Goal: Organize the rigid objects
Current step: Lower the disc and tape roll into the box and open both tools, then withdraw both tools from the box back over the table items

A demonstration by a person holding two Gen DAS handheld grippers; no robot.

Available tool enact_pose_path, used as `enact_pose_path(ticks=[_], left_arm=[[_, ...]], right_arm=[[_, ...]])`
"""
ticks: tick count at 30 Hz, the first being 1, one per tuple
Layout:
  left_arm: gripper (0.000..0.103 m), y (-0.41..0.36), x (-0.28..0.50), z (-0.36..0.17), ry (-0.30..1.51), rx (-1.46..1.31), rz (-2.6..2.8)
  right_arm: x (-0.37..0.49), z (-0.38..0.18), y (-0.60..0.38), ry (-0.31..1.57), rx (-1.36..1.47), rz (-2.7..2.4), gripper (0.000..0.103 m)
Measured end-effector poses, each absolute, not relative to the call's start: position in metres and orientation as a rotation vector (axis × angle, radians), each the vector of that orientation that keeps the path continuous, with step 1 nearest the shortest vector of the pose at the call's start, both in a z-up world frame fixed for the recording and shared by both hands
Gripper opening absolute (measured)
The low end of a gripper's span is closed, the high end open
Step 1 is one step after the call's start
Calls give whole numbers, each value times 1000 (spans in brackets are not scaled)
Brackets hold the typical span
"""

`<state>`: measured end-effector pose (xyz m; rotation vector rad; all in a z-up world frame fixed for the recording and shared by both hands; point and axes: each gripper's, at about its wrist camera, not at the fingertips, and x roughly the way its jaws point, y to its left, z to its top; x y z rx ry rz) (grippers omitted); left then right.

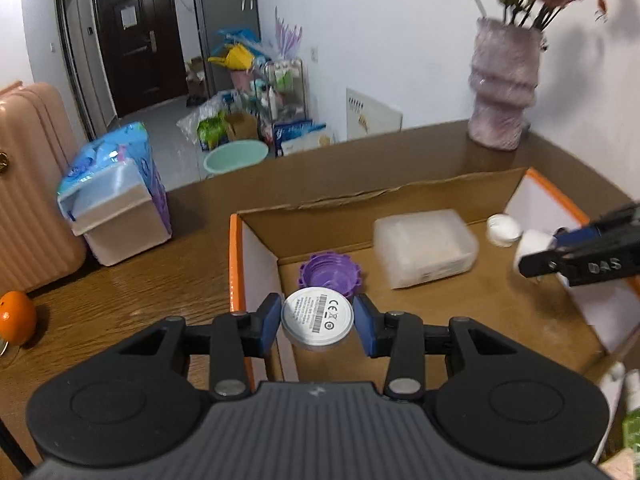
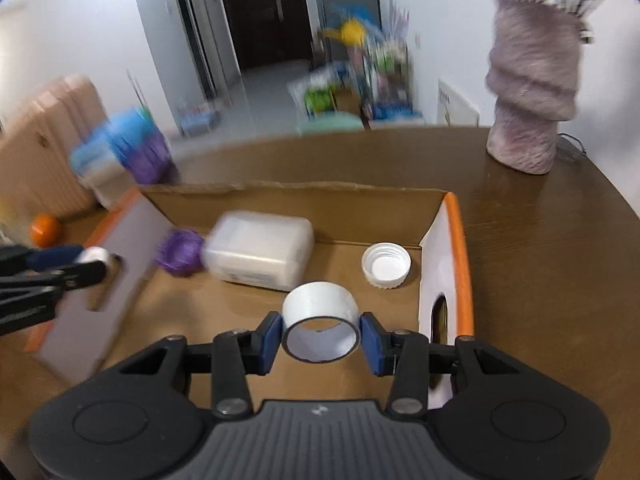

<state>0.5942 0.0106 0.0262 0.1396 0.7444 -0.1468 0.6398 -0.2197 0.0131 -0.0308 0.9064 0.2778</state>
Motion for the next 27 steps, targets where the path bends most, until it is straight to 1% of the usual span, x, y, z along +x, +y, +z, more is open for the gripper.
enact_pose_path(ticks=[3, 6, 9, 11, 12, 13, 17, 19, 23, 25, 27], left_arm=[[41, 14, 606, 17, 780, 120, -144], [44, 19, 612, 10, 796, 99, -163], [50, 18, 609, 12, 782, 95, -168], [53, 19, 608, 13, 773, 85, -173], [56, 20, 607, 15, 767, 79, -168], [59, 20, 605, 17, 760, 77, -160], [60, 22, 595, 28, 750, 76, -157], [65, 21, 587, 37, 738, 80, -149], [68, 20, 566, 63, 703, 90, -131], [72, 20, 554, 79, 677, 82, -123], [75, 22, 537, 95, 638, 72, -103]], right_arm=[[669, 3, -202, 950, -82, 259, 42], [685, -5, -190, 956, -134, 231, 43], [689, -9, -188, 947, -126, 227, 46], [689, -8, -191, 926, -100, 228, 46], [688, -6, -194, 908, -81, 235, 46], [687, -2, -197, 901, -72, 229, 47], [680, 18, -204, 871, -64, 223, 52], [671, 29, -207, 855, -75, 223, 52], [650, 55, -215, 829, -93, 214, 56], [637, 68, -218, 814, -92, 218, 58], [623, 81, -222, 792, -87, 226, 64]])
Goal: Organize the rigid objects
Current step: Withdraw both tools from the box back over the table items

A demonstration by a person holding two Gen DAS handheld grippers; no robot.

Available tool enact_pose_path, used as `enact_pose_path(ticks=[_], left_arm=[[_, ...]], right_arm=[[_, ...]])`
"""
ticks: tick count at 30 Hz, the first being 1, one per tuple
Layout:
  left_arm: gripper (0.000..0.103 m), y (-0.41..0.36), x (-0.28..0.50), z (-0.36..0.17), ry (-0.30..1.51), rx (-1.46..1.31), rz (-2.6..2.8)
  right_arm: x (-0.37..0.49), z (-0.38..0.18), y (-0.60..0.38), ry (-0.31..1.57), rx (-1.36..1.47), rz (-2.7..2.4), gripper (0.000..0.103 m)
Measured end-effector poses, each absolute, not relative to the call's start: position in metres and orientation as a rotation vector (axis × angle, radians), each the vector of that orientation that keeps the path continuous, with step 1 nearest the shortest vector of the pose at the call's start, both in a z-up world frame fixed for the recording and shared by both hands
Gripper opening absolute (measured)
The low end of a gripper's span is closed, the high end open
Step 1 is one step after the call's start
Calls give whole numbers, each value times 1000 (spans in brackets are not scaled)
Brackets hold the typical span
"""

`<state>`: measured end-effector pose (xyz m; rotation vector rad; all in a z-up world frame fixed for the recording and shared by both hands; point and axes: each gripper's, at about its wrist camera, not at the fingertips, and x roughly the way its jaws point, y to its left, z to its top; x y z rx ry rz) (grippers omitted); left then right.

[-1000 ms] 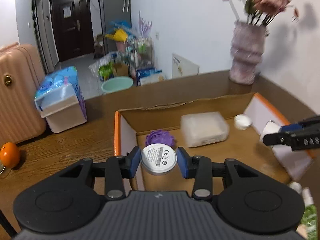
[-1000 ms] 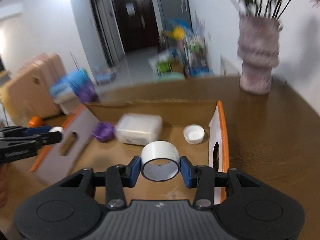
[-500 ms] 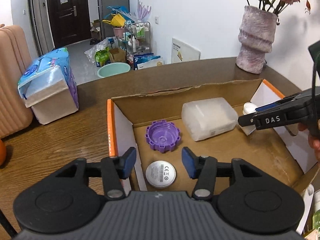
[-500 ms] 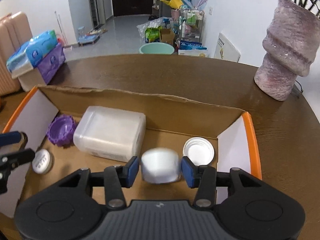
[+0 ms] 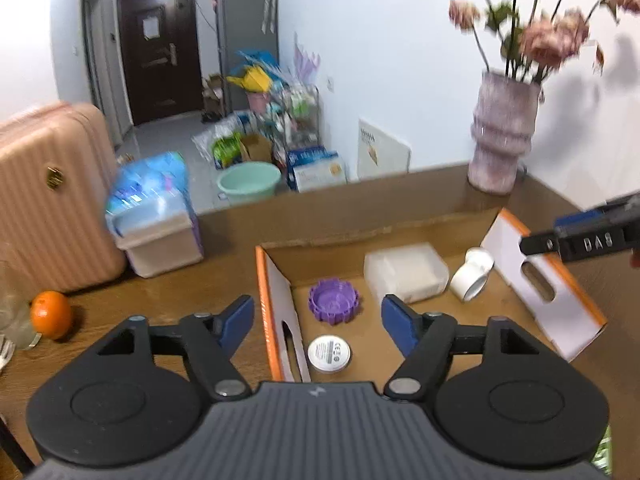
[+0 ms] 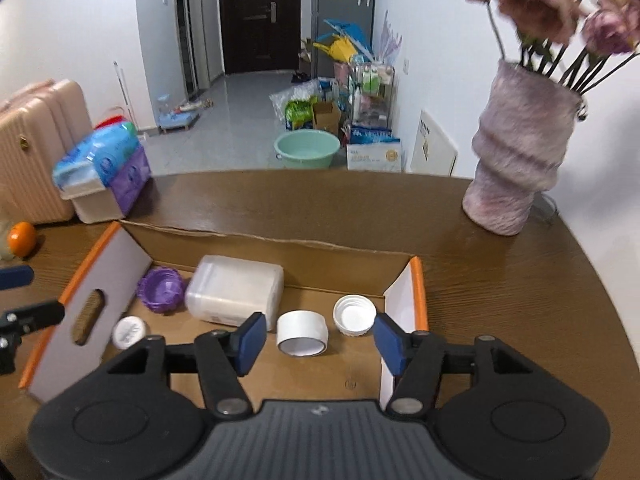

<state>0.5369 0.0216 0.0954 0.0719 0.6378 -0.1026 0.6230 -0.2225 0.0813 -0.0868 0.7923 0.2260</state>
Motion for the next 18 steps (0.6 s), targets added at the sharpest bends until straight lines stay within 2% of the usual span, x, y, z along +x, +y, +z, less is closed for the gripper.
enact_pose_path(ticks=[4, 11, 18], left_arm=[[79, 24, 501, 119, 535, 49, -56], [84, 15, 434, 132, 347, 44, -50], [85, 12, 385, 129, 200, -10, -26]], right_arm=[[587, 103, -232, 722, -68, 242, 65], [517, 122, -251, 514, -13, 243, 77], [462, 117, -270, 360, 43, 242, 80]])
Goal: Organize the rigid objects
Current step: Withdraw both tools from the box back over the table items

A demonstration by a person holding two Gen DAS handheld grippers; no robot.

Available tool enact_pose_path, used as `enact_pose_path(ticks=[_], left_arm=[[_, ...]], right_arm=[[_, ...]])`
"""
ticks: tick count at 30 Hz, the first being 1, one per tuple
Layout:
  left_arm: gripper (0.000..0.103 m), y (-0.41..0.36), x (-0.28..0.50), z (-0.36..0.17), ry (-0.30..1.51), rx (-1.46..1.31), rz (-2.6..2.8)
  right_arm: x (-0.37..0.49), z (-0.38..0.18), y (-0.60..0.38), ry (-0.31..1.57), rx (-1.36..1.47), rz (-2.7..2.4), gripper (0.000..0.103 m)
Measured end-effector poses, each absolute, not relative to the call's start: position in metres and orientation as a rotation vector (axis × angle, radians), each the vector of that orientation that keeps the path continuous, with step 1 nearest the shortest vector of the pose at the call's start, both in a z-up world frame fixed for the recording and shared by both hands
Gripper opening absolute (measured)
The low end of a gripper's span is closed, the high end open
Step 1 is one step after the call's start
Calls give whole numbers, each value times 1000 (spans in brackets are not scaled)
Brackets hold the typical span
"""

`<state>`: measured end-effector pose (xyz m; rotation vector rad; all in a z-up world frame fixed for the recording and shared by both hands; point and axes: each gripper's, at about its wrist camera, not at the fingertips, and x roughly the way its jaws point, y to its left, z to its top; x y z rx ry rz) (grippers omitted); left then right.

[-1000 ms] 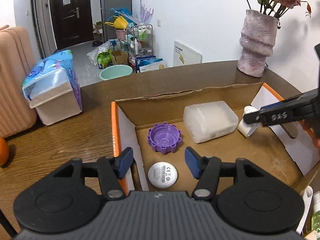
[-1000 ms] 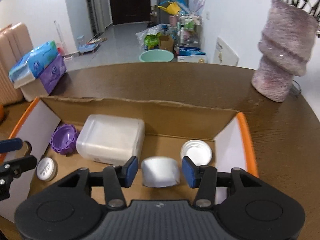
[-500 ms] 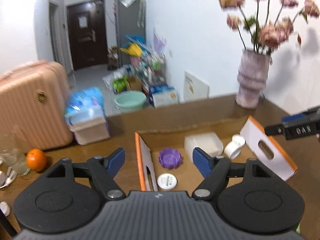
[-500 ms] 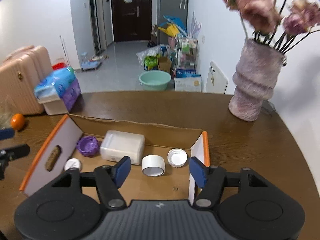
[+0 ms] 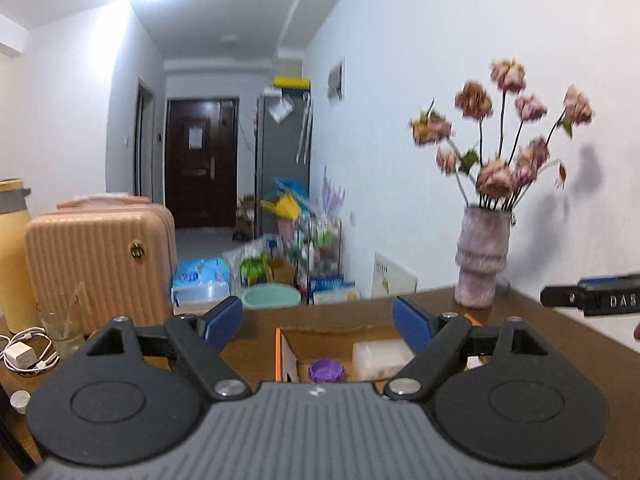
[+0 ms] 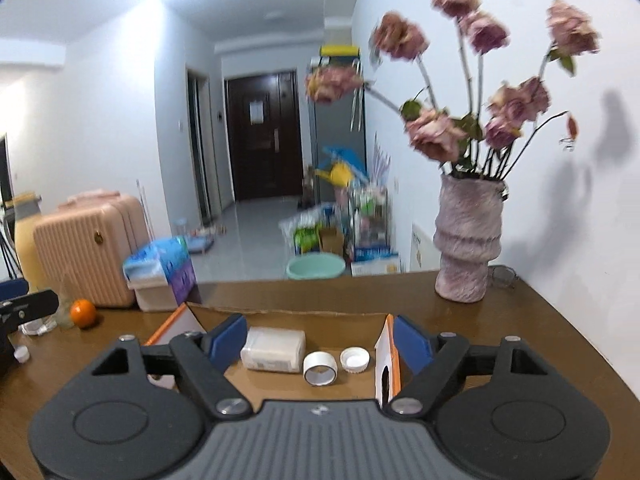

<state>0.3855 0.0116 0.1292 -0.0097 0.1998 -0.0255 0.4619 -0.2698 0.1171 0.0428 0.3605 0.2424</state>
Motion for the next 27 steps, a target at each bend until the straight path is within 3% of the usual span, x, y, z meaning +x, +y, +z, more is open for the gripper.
enact_pose_path(ticks=[8, 27], left_arm=[[97, 8, 338, 104, 115, 22, 2], [103, 17, 167, 25, 225, 63, 40]], right_arm=[[413, 81, -282, 296, 54, 223, 81], [250, 3, -274, 319, -42, 239, 86]])
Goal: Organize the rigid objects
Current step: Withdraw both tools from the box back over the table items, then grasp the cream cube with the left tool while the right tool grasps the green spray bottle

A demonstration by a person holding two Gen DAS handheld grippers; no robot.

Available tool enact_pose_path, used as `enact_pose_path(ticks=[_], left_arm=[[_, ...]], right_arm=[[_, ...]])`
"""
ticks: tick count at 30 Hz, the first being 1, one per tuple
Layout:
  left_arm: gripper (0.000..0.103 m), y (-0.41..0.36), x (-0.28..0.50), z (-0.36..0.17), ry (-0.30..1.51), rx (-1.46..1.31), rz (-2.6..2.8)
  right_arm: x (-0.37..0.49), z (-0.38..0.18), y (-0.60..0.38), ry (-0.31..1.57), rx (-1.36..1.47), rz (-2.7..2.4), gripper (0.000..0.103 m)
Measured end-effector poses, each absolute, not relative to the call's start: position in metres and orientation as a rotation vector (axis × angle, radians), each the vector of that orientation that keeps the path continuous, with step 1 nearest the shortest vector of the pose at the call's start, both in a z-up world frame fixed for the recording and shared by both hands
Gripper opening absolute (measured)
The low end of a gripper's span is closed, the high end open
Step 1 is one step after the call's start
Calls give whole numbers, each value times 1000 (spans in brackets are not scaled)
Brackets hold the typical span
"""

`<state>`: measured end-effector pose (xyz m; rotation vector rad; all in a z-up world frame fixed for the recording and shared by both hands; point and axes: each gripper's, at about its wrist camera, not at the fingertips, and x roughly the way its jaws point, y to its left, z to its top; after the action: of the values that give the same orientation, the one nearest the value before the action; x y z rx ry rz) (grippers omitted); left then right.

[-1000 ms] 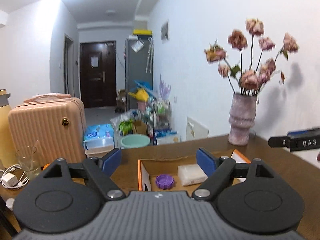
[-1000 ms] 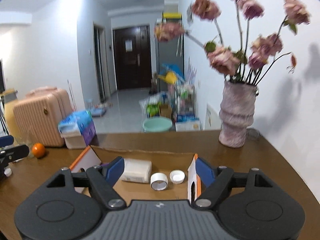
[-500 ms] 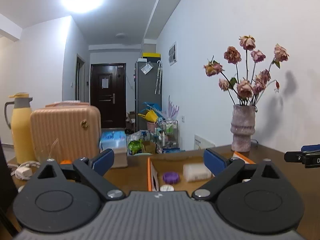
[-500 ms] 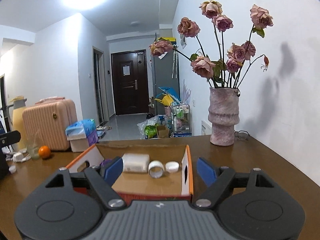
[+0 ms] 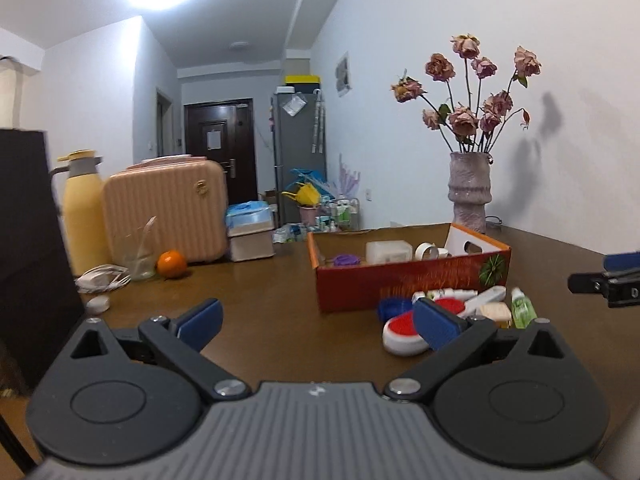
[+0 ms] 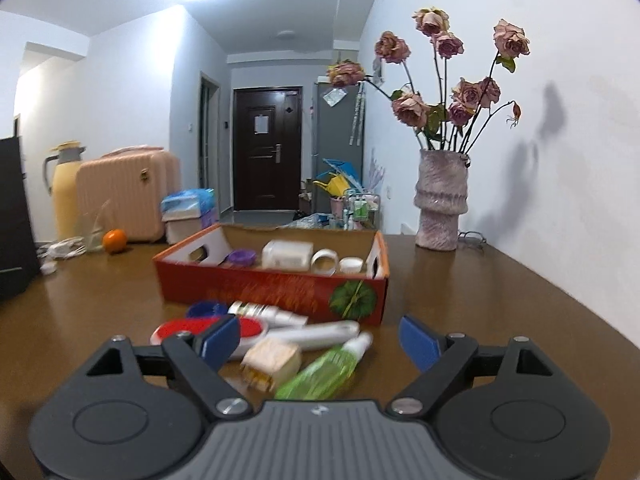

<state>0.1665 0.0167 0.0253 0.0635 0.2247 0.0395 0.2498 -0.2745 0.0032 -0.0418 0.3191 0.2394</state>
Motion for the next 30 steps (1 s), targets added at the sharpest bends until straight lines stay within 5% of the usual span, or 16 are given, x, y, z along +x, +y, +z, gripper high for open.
enact_pose_path(ticks=[16, 30], left_arm=[[103, 18, 98, 14, 216, 50, 53], [103, -5, 137, -16, 360, 45, -44]], right_arm=[[135, -28, -285, 360, 61, 223, 92], [162, -41, -280, 375, 40, 221, 91]])
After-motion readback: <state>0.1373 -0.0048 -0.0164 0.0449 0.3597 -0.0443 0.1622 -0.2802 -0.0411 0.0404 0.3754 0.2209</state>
